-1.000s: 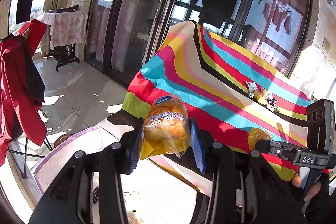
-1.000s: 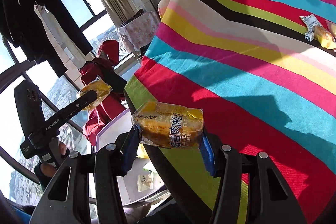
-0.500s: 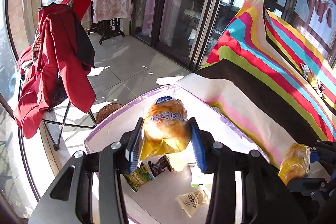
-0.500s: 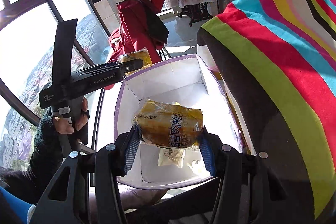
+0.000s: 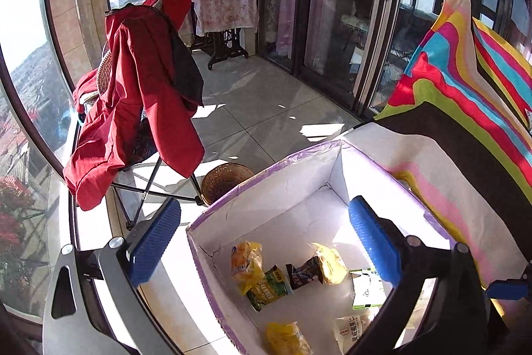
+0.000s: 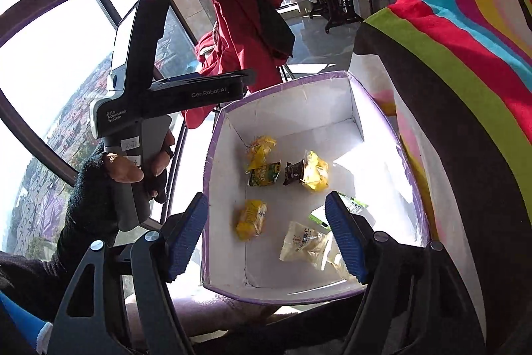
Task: Organize snacks
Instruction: 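Open both tools to drop the snacks into the white box, then move both open tools back to the snack pile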
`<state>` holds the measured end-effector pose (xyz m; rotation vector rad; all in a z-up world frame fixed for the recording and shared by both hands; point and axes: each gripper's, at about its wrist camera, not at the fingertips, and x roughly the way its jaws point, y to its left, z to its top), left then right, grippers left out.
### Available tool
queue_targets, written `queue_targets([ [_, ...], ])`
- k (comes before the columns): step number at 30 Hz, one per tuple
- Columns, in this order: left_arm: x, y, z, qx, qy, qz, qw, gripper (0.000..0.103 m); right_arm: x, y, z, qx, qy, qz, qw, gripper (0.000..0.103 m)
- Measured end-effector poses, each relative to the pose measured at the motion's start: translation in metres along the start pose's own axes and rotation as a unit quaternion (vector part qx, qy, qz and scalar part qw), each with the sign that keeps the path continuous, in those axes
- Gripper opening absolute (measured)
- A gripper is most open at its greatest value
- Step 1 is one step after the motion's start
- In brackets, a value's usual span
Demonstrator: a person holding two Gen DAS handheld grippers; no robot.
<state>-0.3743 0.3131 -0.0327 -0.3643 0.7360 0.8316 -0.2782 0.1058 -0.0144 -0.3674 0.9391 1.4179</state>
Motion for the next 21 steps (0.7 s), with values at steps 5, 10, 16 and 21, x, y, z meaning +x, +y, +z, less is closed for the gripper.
queue_targets([
  [5, -0.013, -0.032, 0.006, 0.015, -0.025, -0.031, 0.9991, 0.101, -0.054, -0.033, -0.007, 0.030, -0.052, -0.045, 0.997, 0.072],
  [10, -0.030, -0.094, 0.015, 0.076, -0.032, -0.108, 0.9908, 0.101, -0.123, -0.064, -0.025, 0.067, -0.125, -0.094, 0.985, 0.081],
  [16, -0.059, -0.209, 0.028, 0.168, -0.016, -0.237, 0.9568, 0.101, -0.196, -0.093, -0.057, 0.092, -0.196, -0.174, 0.961, 0.087],
  [21, -0.059, -0.316, 0.033, 0.226, 0.015, -0.305, 0.9249, 0.101, -0.244, -0.142, -0.090, 0.167, -0.240, -0.227, 0.929, 0.087],
])
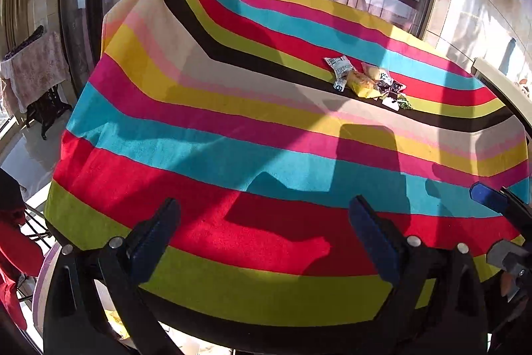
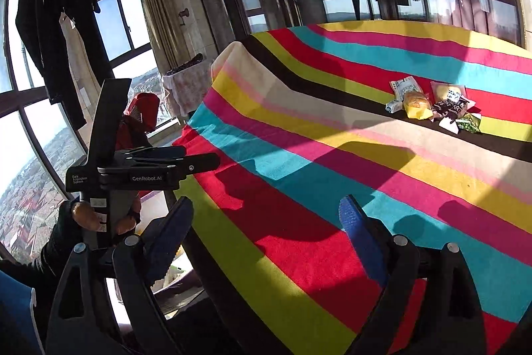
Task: Organize snacks
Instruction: 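Move both open tools back to the snack pile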
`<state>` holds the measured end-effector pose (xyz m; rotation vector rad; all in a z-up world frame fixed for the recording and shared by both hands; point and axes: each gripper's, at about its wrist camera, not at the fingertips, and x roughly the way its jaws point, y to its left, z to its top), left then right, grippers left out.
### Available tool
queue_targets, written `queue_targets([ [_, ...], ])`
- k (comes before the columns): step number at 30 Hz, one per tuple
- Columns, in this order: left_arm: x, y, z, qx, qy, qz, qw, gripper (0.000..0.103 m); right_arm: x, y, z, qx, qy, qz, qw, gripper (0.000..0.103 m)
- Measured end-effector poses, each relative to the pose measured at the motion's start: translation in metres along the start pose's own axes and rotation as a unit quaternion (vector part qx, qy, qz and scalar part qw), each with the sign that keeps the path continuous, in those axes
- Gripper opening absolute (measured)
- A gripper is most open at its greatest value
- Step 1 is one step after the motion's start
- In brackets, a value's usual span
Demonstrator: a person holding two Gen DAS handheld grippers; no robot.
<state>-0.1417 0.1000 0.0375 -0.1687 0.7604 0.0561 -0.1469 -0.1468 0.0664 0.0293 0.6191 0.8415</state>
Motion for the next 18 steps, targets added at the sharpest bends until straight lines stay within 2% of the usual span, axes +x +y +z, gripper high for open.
queue_targets([
  [3, 0.039, -0.039, 0.024, 0.007, 0.024, 0.007, 0.9997, 0.101, -0.006, -0.044, 0.003, 0.061, -0.012, -0.040, 0.997, 0.087],
  [5, 0.062, -0.064, 0.040, 0.020, 0.029, -0.005, 0.9994, 0.101, -0.011, -0.073, 0.001, 0.104, -0.021, -0.055, 0.993, 0.087],
  [10, 0.116, -0.113, 0.074, 0.044, 0.032, -0.008, 0.9985, 0.101, -0.011, -0.130, 0.006, 0.178, -0.022, -0.095, 0.979, 0.087],
  [14, 0.150, -0.128, 0.095, 0.046, 0.031, 0.015, 0.9983, 0.101, 0.002, -0.166, 0.014, 0.218, 0.011, -0.149, 0.965, 0.087],
  [16, 0.161, -0.130, 0.099, 0.050, 0.028, 0.025, 0.9981, 0.101, 0.013, -0.180, 0.022, 0.218, 0.017, -0.168, 0.961, 0.087],
  [18, 0.169, -0.125, 0.102, 0.036, 0.046, 0.025, 0.9980, 0.101, 0.028, -0.192, 0.031, 0.208, 0.033, -0.192, 0.959, 0.087],
])
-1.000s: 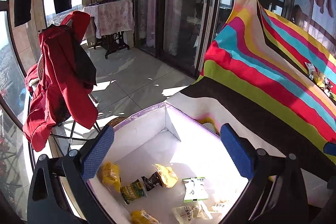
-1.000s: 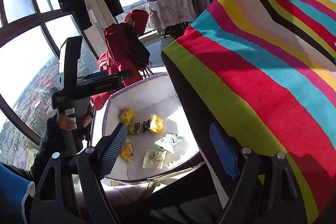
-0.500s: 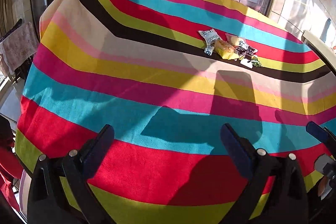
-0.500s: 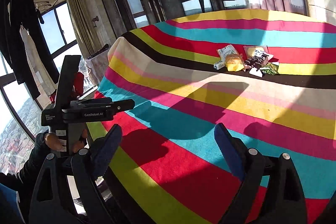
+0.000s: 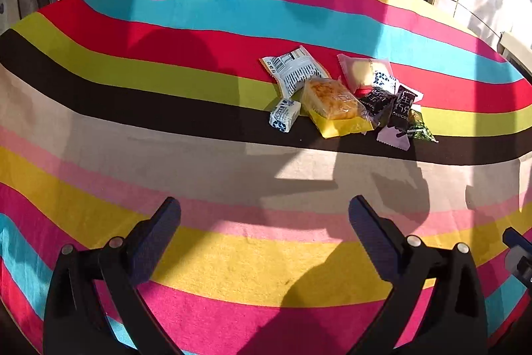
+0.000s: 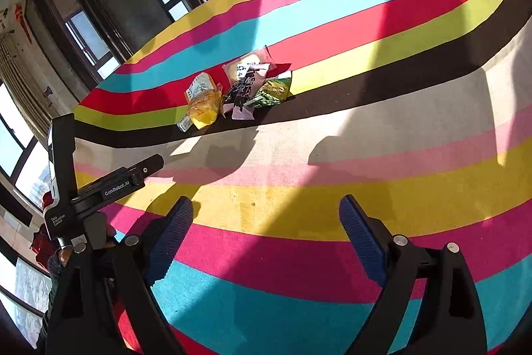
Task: Organize snacks
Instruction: 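Move both open tools back to the snack pile, then grasp the black chocolate packet with the left tool while the right tool grasps the green bag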
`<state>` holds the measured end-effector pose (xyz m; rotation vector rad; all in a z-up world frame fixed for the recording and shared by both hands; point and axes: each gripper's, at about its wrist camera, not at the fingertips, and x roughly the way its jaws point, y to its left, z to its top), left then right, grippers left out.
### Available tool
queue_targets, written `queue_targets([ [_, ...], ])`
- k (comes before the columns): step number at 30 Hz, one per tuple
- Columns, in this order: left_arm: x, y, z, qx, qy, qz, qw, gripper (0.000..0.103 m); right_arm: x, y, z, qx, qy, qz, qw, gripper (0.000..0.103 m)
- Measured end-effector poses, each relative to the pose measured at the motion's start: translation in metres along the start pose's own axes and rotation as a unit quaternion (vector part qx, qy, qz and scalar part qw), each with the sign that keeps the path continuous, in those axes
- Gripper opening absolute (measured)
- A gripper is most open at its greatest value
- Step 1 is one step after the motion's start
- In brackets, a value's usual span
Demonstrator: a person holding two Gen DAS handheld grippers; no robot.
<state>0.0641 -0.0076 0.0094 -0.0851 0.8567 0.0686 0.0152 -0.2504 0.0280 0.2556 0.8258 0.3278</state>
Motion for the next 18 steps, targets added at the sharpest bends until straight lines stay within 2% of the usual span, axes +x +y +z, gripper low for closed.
queue_targets([
  [2, -0.001, 0.008, -0.002, -0.022, -0.001, -0.006, 0.9997, 0.101, 0.017, 0.003, 0.013, -0.022, 0.000, -0.031, 0.999, 0.087],
  [5, -0.009, 0.021, -0.005, -0.054, -0.023, -0.046, 0.9972, 0.101, 0.043, 0.007, 0.037, -0.050, -0.001, -0.074, 0.996, 0.087],
  [7, -0.006, 0.027, -0.005, -0.073, -0.017, -0.055, 0.9957, 0.101, 0.062, 0.012, 0.052, -0.082, 0.008, -0.097, 0.992, 0.087],
  [11, -0.001, 0.030, -0.005, -0.088, -0.005, -0.074, 0.9934, 0.101, 0.097, 0.020, 0.076, -0.153, 0.039, -0.099, 0.982, 0.087],
  [15, -0.002, 0.028, -0.006, -0.082, -0.007, -0.074, 0.9938, 0.101, 0.128, 0.031, 0.094, -0.247, 0.055, -0.120, 0.960, 0.087],
  [18, -0.002, 0.027, -0.006, -0.080, -0.009, -0.075, 0.9939, 0.101, 0.144, 0.035, 0.104, -0.287, 0.060, -0.107, 0.950, 0.087],
])
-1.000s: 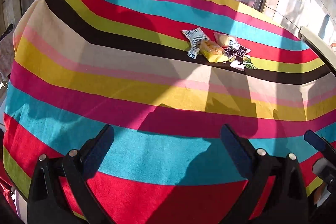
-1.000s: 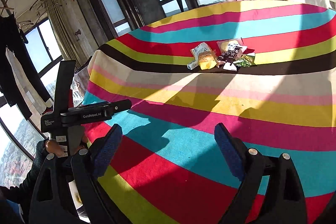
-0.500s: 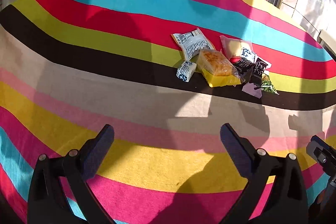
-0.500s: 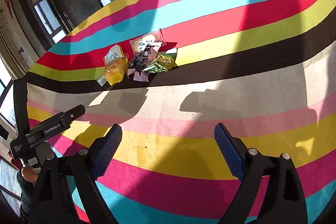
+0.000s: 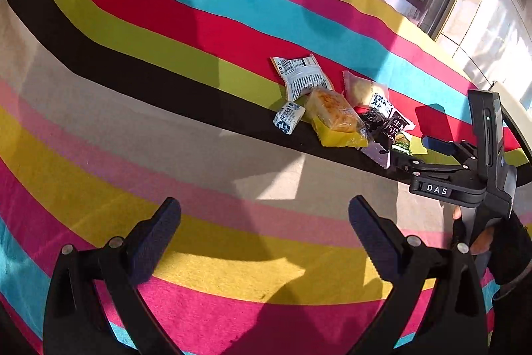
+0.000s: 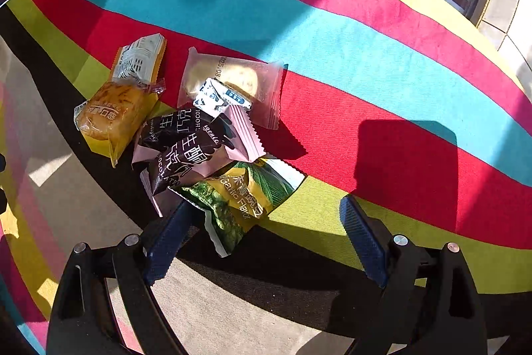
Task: Organize snacks
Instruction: 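Grasp the black chocolate packet with the left tool while the right tool grasps the green bag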
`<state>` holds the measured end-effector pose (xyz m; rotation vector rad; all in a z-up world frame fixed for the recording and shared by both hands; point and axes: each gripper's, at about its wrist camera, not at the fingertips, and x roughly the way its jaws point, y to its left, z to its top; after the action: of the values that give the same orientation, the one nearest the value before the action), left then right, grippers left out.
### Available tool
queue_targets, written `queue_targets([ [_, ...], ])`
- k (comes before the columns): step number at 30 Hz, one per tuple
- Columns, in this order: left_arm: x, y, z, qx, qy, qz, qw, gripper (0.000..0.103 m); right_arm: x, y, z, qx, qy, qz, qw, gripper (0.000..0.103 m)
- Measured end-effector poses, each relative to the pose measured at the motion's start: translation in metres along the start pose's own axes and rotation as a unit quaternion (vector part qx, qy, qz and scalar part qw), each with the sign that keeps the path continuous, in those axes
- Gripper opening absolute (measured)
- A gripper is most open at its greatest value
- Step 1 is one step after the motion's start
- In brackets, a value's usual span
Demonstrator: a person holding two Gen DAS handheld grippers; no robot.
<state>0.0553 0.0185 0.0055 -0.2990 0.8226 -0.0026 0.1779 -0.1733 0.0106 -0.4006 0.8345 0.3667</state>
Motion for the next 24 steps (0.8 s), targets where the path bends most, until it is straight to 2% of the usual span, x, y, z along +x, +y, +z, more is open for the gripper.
queue_targets([
  [3, 0.001, 0.000, 0.000, -0.002, 0.002, -0.001, 1.0000, 0.101, 0.012, -0.007, 0.007, 0.009, 0.005, 0.034, 0.999, 0.087],
  [6, 0.001, 0.001, 0.000, -0.004, 0.002, -0.001, 1.0000, 0.101, 0.012, -0.008, 0.003, 0.017, 0.004, 0.045, 0.999, 0.084],
  [7, 0.000, 0.001, 0.000, -0.005, 0.001, -0.001, 1.0000, 0.101, 0.009, -0.006, 0.001, 0.015, 0.001, 0.055, 0.998, 0.068],
  [8, -0.001, 0.001, 0.000, -0.006, 0.001, -0.001, 1.0000, 0.101, 0.004, -0.002, -0.004, 0.014, 0.000, 0.054, 0.998, 0.057],
  [11, 0.000, 0.002, 0.000, -0.009, 0.001, -0.001, 1.0000, 0.101, -0.021, 0.015, -0.027, 0.007, -0.012, 0.049, 0.999, 0.040],
  [13, -0.001, 0.002, 0.000, -0.011, 0.000, -0.001, 0.9999, 0.101, -0.047, 0.025, -0.048, 0.021, -0.024, 0.063, 0.997, 0.035],
  [15, -0.001, 0.003, 0.000, -0.010, 0.001, -0.002, 0.9999, 0.101, -0.076, 0.033, -0.072, 0.041, -0.046, 0.081, 0.995, 0.035],
  [19, 0.000, 0.001, 0.000, -0.007, 0.002, -0.001, 1.0000, 0.101, -0.118, 0.045, -0.107, 0.068, -0.077, 0.089, 0.991, 0.034],
  [21, 0.000, 0.002, 0.000, -0.006, 0.002, 0.000, 1.0000, 0.101, -0.130, 0.045, -0.118, 0.080, -0.093, 0.099, 0.987, 0.034],
  [24, 0.000, 0.001, 0.000, -0.006, 0.002, 0.001, 1.0000, 0.101, -0.137, 0.045, -0.114, 0.078, -0.099, 0.097, 0.987, 0.035],
])
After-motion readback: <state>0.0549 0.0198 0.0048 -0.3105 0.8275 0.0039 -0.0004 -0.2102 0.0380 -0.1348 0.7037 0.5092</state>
